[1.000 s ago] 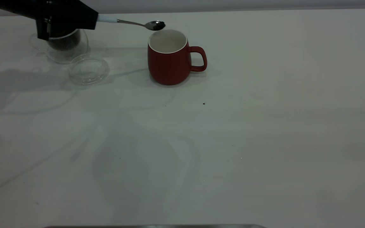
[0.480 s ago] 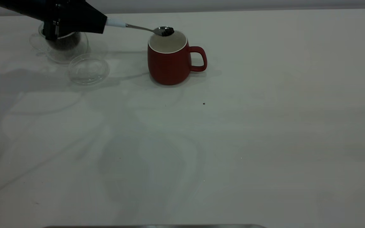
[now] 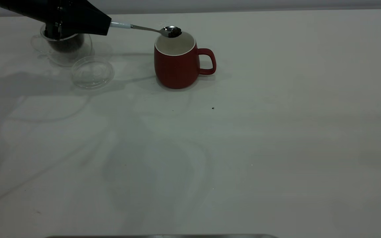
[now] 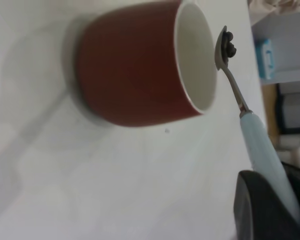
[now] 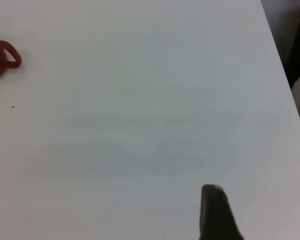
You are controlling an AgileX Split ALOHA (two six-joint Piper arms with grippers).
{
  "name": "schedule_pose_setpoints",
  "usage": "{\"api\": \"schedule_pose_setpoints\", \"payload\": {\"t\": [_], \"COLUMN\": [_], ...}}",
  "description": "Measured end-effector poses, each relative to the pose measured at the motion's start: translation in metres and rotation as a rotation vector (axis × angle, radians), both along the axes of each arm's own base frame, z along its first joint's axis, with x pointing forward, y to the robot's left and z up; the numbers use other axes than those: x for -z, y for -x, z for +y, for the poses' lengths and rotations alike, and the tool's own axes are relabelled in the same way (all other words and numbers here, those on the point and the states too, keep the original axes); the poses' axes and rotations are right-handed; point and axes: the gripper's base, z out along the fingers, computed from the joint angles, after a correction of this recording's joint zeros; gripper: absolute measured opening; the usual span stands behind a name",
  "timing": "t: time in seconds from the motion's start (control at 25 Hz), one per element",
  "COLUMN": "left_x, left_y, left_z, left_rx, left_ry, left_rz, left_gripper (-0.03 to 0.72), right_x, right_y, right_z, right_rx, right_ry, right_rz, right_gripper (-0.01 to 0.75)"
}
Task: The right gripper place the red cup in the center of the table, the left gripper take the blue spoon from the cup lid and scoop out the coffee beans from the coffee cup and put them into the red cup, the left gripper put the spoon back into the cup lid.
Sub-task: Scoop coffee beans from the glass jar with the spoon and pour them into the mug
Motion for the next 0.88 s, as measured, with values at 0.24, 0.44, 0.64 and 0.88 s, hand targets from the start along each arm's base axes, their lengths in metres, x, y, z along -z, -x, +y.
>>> {"api": "schedule_pose_setpoints", "payload": {"t": [0.24, 0.44, 0.64, 0.88], "left_x": [0.0027, 0.0034, 0.0034, 0.0025], "left_y": [-0.0039, -0.0051, -0.0050, -0.0037], "left_z": [0.0019, 0.0025, 0.0016, 0.0009], "left_rx": [0.017, 0.061, 0.095, 0.138], "left_ry": [-0.045, -0.066, -0.071, -0.061], "left_rz": [-0.116, -0.218, -0.273, -0.324], "left_gripper": [0.126, 0.126, 0.126, 0.126], "right_x": [0.0000, 0.0000, 0.0000, 0.0000], "right_y": [0.0000, 0.0000, 0.0000, 0.0000], "right_z": [0.0000, 0.0000, 0.0000, 0.0000], "right_rx": [0.000, 0.000, 0.000, 0.000], "right_ry": [0.001, 0.001, 0.001, 0.001], "right_rz": [0.000, 0.000, 0.000, 0.000], "right_gripper": [0.466, 0.466, 0.466, 0.466]}}
